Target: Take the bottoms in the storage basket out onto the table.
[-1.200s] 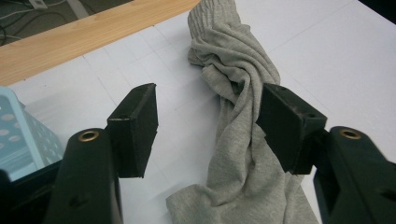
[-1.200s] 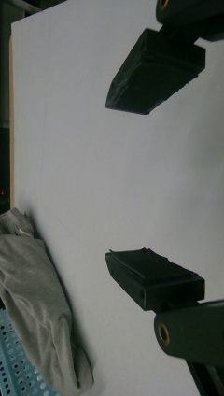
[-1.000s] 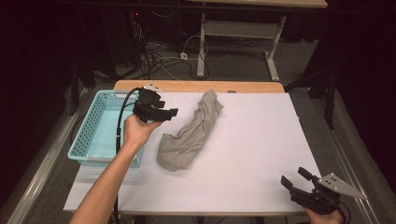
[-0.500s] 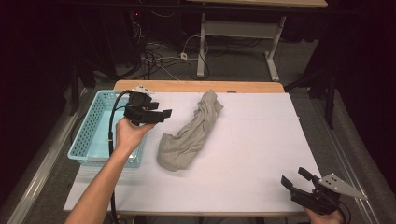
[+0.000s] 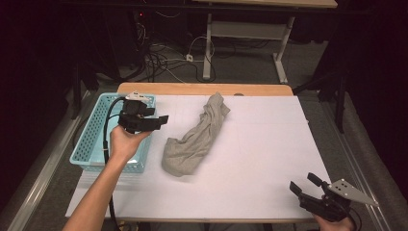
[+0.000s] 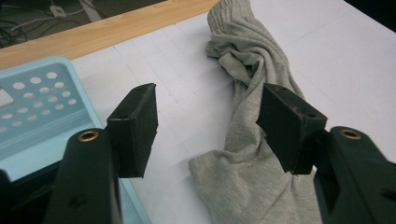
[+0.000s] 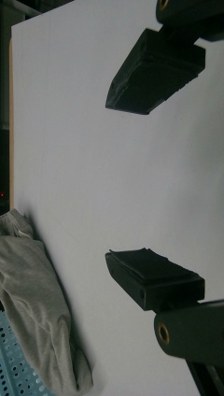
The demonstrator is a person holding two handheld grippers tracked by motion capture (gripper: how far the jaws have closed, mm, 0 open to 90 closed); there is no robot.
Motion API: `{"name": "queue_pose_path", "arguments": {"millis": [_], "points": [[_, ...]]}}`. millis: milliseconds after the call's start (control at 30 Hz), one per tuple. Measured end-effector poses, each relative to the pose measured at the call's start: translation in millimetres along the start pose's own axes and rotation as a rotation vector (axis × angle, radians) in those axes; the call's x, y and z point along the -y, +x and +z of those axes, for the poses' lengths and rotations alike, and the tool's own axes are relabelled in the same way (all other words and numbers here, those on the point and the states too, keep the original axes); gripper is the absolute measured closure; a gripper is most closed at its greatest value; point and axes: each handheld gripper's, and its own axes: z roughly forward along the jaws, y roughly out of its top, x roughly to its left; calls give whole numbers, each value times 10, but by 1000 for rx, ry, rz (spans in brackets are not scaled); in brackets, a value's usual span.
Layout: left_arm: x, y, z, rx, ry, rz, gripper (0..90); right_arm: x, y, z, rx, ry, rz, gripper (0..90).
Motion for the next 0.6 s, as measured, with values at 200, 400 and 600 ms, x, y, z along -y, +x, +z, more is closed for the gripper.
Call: {"name": "queue_pose_path", "arguments": {"millis": [200,400,600], "points": [[77,-15,-64,-7,-15,10,371,1,-5,2,-1,2,0,226],[139,4,-112,-6,-24,4,371,1,-1,-1,0,2,1,226],[194,2,-173,-5,-42,2,370,2,-1,-3,2,0,2,227]]}}
